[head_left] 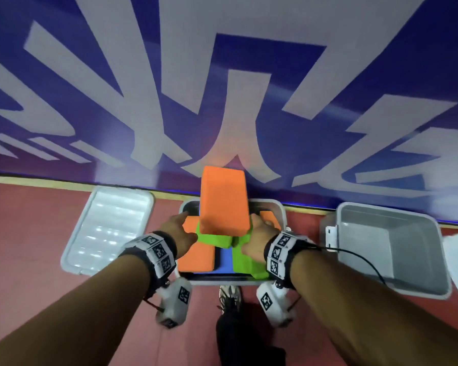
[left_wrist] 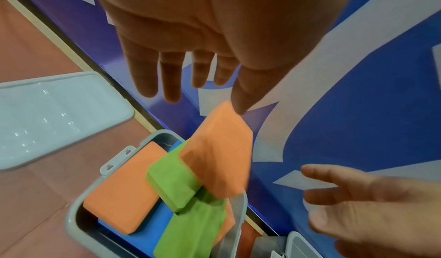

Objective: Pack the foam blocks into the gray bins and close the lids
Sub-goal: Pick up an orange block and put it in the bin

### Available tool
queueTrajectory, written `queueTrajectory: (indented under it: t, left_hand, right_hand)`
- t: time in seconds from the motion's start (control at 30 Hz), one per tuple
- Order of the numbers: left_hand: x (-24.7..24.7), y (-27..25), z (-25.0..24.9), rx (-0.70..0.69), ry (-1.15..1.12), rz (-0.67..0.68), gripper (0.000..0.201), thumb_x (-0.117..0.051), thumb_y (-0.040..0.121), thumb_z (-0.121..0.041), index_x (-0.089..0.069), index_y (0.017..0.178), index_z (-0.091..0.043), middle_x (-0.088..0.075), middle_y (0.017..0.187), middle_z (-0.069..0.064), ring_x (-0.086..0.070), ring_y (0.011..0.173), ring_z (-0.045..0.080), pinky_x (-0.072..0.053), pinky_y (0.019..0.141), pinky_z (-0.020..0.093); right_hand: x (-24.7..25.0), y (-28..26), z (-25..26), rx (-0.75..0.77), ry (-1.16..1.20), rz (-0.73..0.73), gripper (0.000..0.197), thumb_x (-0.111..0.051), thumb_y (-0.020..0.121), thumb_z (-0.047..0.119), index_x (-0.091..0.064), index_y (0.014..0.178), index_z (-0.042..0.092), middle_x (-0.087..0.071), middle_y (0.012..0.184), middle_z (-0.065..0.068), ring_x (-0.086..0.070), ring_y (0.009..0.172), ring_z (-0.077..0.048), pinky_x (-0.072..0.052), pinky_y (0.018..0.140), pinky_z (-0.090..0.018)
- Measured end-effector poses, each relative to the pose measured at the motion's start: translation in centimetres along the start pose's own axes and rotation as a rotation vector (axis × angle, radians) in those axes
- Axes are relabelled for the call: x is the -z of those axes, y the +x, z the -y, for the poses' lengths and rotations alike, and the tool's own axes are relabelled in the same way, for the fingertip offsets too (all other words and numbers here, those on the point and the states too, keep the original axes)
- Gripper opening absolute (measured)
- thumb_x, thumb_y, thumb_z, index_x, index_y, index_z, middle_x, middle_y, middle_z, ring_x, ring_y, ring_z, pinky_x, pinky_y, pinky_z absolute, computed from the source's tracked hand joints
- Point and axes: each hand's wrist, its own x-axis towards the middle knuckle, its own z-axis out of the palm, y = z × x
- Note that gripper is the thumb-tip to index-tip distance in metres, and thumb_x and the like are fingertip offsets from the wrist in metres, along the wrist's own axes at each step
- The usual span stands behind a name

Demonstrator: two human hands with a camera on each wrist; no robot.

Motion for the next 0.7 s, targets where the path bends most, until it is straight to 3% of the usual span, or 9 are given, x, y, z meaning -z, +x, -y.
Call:
queueTrajectory:
  t: [0.1, 0.27, 0.37, 0.43, 0.5, 0.57, 0.63, 0.7]
  left_hand:
    - [0.6, 0.5, 0.1, 0.001, 0.028, 0.035, 0.069, -0.06, 0.091, -0.025, -0.027, 0.152, -0.028, -0.04, 0.152, 0.004, -0.046, 0.132, 0.023, -0.037, 0.104, 0.028]
    - [2.4, -0.6, 2.0, 0.017, -0.007, 0.059, 0.066, -0.063, 0.088, -0.023, -0.035, 0.145, -0.043, -0.052, 0.143, 0.004, -0.061, 0.112, 0.02, -0.048, 0.092, 0.027]
    - [3.9, -1.9, 2.5, -0.005, 0.018, 0.035, 0.065, -0.063, 0.09, -0.022, -0.035, 0.146, -0.042, -0.045, 0.148, 0.001, -0.055, 0.122, 0.021, -0.042, 0.098, 0.026]
    - [5.1, -3.0, 2.6, -0.037, 0.041, 0.018, 0.066, -0.062, 0.09, -0.025, -0.033, 0.147, -0.042, -0.043, 0.15, 0.002, -0.053, 0.125, 0.021, -0.04, 0.098, 0.025]
    - [6.2, -4.7, 2.5, -0.106, 0.089, -0.014, 0.067, -0.063, 0.089, -0.027, -0.033, 0.147, -0.043, -0.045, 0.148, 0.001, -0.058, 0.11, 0.018, -0.043, 0.093, 0.024]
    - [7.0, -6.1, 2.0, -0.177, 0.132, -0.042, 0.068, -0.063, 0.089, -0.026, -0.032, 0.148, -0.041, -0.047, 0.146, 0.0, -0.059, 0.098, 0.014, -0.045, 0.089, 0.023]
    - [7.8, -8.4, 1.8, -0.286, 0.174, -0.049, 0.069, -0.064, 0.09, -0.025, -0.031, 0.149, -0.037, -0.044, 0.148, -0.001, -0.057, 0.111, 0.016, -0.043, 0.093, 0.022]
    - [8.5, -10.7, 1.9, -0.375, 0.191, -0.047, 0.068, -0.063, 0.09, -0.022, -0.031, 0.149, -0.037, -0.045, 0.147, -0.001, -0.057, 0.102, 0.014, -0.044, 0.083, 0.02]
  right_hand:
    - [0.6, 0.9, -0.1, -0.042, -0.052, 0.049, 0.072, -0.061, 0.079, 0.042, -0.031, 0.143, 0.025, -0.042, 0.14, -0.008, -0.049, 0.124, -0.031, -0.042, 0.104, -0.041]
    - [-0.8, -0.3, 1.0, -0.067, -0.053, 0.101, 0.066, -0.056, 0.083, 0.041, -0.035, 0.142, 0.022, -0.047, 0.134, -0.007, -0.058, 0.111, -0.029, -0.048, 0.097, -0.041]
    - [-1.1, -1.7, 2.1, -0.056, -0.048, 0.079, 0.063, -0.056, 0.085, 0.04, -0.037, 0.141, 0.02, -0.044, 0.137, -0.009, -0.056, 0.113, -0.029, -0.048, 0.094, -0.036]
    - [-0.9, -3.1, 3.1, -0.037, -0.019, 0.02, 0.056, -0.058, 0.083, 0.04, -0.044, 0.133, 0.021, -0.049, 0.13, -0.008, -0.059, 0.107, -0.028, -0.049, 0.087, -0.033]
    - [-0.7, -5.0, 4.2, -0.021, 0.028, -0.065, 0.052, -0.059, 0.079, 0.04, -0.048, 0.126, 0.021, -0.056, 0.123, -0.007, -0.061, 0.102, -0.028, -0.05, 0.088, -0.035]
    - [-0.2, -6.7, 5.0, -0.017, 0.08, -0.152, 0.057, -0.059, 0.079, 0.04, -0.048, 0.131, 0.02, -0.057, 0.124, -0.007, -0.059, 0.108, -0.029, -0.048, 0.096, -0.037]
    - [0.0, -9.6, 5.4, -0.055, 0.115, -0.284, 0.061, -0.056, 0.078, 0.041, -0.047, 0.135, 0.022, -0.057, 0.128, -0.008, -0.058, 0.112, -0.031, -0.045, 0.1, -0.038]
    - [-0.4, -13.2, 5.5, -0.092, 0.207, -0.386, 0.065, -0.057, 0.081, 0.037, -0.041, 0.142, 0.021, -0.051, 0.139, -0.011, -0.056, 0.119, -0.031, -0.043, 0.103, -0.038]
